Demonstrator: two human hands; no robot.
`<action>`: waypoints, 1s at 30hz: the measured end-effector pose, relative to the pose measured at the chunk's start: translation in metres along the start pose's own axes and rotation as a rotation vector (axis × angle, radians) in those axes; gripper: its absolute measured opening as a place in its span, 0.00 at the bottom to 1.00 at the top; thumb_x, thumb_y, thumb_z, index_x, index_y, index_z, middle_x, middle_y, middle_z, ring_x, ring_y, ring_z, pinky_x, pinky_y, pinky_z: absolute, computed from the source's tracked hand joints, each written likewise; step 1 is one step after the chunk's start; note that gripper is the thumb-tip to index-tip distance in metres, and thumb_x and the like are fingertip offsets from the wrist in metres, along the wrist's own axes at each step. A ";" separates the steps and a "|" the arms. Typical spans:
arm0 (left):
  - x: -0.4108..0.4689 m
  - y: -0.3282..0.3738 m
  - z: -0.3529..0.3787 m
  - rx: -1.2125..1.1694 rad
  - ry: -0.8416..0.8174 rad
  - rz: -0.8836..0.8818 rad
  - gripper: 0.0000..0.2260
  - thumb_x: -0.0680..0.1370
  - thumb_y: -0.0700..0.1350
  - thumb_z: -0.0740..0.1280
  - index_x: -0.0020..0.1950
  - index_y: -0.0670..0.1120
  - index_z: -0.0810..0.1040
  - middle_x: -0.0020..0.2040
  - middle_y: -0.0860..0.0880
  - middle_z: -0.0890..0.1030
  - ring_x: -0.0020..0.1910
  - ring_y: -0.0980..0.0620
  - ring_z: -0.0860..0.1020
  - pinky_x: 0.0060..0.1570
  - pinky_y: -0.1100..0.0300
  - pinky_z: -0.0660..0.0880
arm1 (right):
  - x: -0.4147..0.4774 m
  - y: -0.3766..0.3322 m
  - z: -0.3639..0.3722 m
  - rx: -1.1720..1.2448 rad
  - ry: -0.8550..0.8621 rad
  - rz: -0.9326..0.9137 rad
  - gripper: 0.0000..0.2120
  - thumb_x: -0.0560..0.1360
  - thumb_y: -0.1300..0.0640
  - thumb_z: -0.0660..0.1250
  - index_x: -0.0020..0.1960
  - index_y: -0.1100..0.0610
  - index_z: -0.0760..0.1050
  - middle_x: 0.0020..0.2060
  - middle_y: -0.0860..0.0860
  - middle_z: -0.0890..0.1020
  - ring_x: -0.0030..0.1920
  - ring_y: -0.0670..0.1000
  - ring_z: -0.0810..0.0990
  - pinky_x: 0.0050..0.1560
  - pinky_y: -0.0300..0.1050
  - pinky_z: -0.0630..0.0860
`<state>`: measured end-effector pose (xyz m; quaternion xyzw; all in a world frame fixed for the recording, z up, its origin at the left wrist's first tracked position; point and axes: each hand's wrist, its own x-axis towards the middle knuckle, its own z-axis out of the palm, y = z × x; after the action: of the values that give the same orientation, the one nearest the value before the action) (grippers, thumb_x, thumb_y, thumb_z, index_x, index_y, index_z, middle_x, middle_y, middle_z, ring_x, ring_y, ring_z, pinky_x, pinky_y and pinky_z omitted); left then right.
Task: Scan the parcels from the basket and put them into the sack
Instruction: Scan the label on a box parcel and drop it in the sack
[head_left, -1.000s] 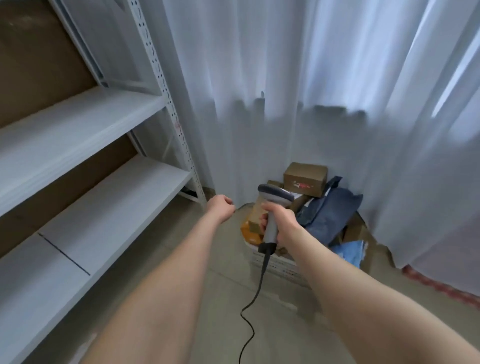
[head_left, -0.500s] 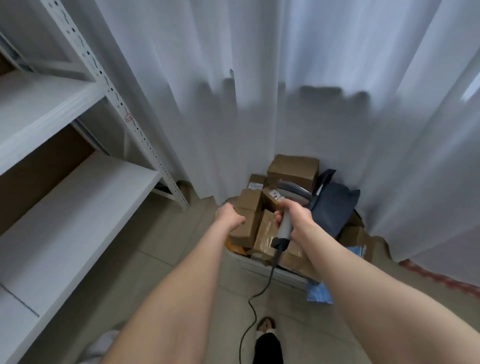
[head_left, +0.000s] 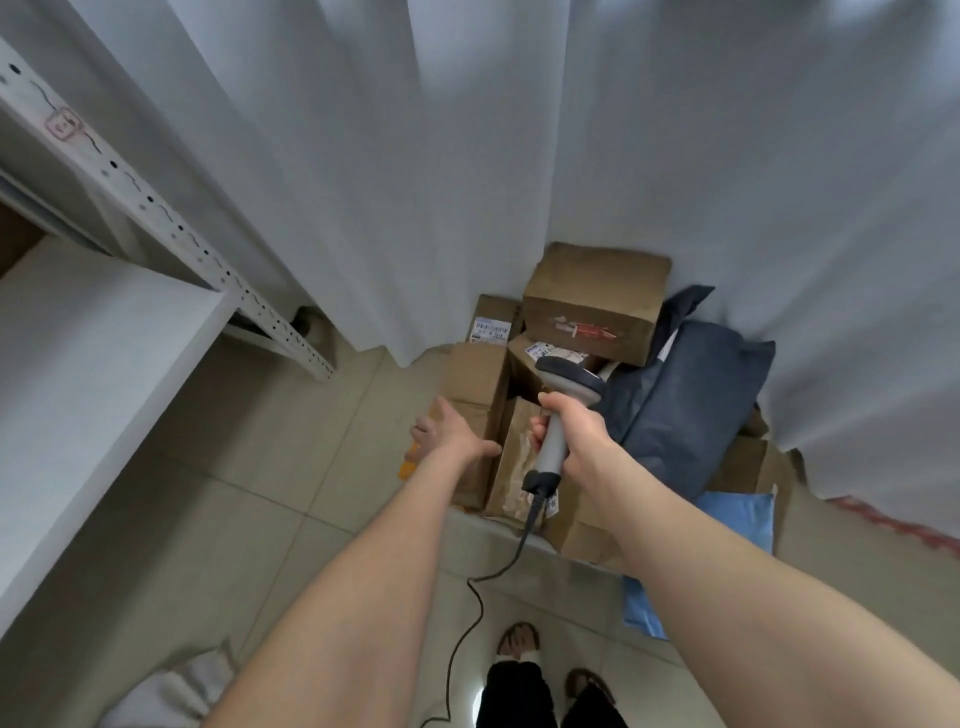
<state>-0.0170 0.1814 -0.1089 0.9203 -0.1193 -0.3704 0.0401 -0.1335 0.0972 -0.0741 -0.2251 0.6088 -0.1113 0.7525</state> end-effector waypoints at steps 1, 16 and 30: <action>0.008 0.001 0.008 0.010 -0.004 -0.016 0.57 0.65 0.56 0.77 0.78 0.50 0.38 0.77 0.37 0.50 0.76 0.40 0.50 0.68 0.37 0.57 | 0.010 0.001 -0.001 0.001 -0.004 0.003 0.04 0.75 0.61 0.69 0.45 0.61 0.76 0.27 0.53 0.77 0.24 0.48 0.74 0.33 0.44 0.76; 0.004 -0.013 -0.009 -0.145 0.035 -0.051 0.43 0.66 0.53 0.75 0.75 0.51 0.56 0.69 0.41 0.60 0.67 0.38 0.63 0.62 0.45 0.69 | 0.010 -0.004 -0.011 -0.009 -0.036 0.031 0.06 0.74 0.61 0.70 0.48 0.63 0.75 0.31 0.55 0.78 0.27 0.49 0.74 0.37 0.45 0.77; -0.181 -0.009 -0.203 -1.403 -0.356 -0.068 0.16 0.73 0.59 0.63 0.47 0.47 0.74 0.46 0.42 0.79 0.49 0.43 0.77 0.44 0.49 0.76 | -0.191 -0.098 0.023 -0.075 -0.227 -0.197 0.24 0.72 0.58 0.74 0.65 0.63 0.71 0.48 0.58 0.80 0.45 0.56 0.82 0.48 0.54 0.81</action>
<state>-0.0013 0.2324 0.1575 0.6069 0.1703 -0.5049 0.5897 -0.1456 0.1005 0.1412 -0.3227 0.4986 -0.1357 0.7930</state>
